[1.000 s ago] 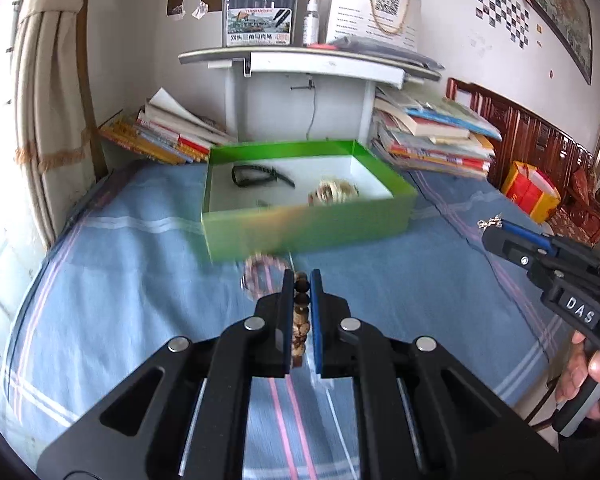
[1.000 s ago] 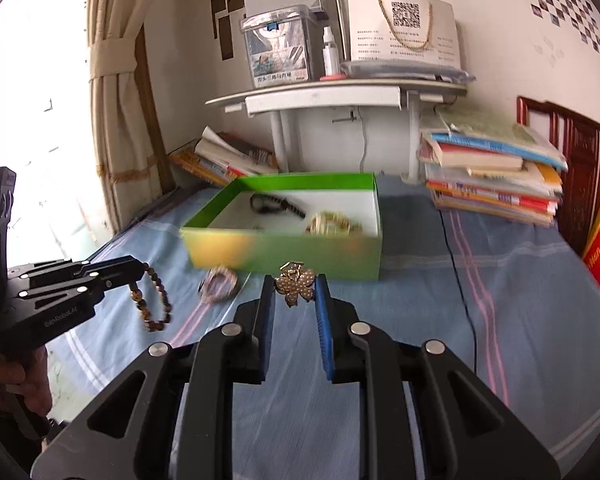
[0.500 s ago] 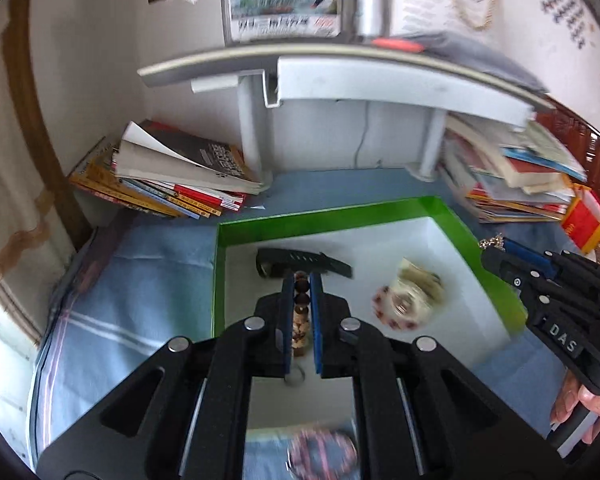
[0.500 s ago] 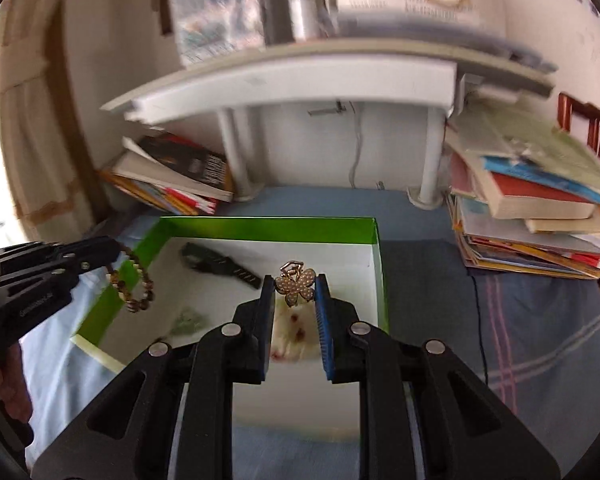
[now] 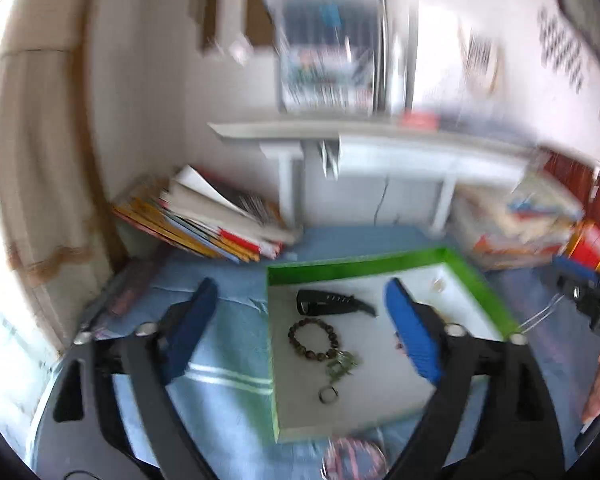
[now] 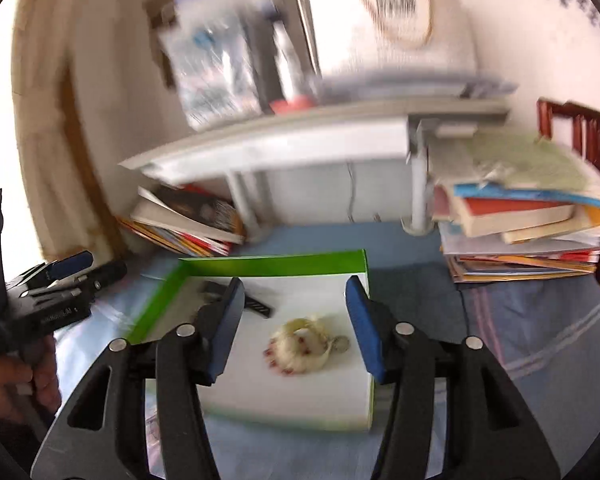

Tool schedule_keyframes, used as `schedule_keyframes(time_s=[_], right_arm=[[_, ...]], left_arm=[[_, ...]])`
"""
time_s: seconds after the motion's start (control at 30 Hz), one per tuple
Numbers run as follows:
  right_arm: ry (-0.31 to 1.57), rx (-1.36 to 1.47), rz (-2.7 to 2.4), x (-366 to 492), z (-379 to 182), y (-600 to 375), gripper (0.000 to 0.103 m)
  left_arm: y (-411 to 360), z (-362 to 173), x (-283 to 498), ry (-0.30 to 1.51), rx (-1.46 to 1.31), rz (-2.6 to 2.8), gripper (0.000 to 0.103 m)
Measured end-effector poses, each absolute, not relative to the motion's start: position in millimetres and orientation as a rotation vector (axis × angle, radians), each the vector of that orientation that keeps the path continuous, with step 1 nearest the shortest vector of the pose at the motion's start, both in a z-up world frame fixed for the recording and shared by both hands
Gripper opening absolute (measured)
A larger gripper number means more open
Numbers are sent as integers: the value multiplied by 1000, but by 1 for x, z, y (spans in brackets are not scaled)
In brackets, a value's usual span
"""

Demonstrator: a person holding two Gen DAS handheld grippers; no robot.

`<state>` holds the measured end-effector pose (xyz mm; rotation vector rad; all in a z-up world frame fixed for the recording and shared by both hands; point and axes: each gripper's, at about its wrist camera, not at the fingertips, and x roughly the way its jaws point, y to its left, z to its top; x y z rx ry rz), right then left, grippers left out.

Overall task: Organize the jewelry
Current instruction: 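Open both tools over the green box to drop the bracelet and brooch, then withdraw both tools from the box toward the pink crystal bracelet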

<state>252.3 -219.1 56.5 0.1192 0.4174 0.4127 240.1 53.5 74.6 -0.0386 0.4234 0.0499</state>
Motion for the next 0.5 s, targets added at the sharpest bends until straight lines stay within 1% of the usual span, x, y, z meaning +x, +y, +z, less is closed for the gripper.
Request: schedule_keyframes(time_s=[0.07, 0.17, 0.27, 0.37, 0.5], right_arm=[[360, 119, 419, 201, 63, -227, 63], [356, 125, 432, 149, 59, -230, 63], [373, 83, 417, 113, 42, -223, 63], [427, 70, 427, 89, 20, -218, 63], [507, 80, 447, 81, -4, -212, 63]], left_arm=[[59, 79, 198, 376, -70, 46, 94], [58, 67, 139, 386, -71, 53, 95], [55, 46, 101, 414, -72, 85, 95], [51, 20, 69, 469, -93, 93, 95], [39, -8, 53, 530, -62, 67, 95]])
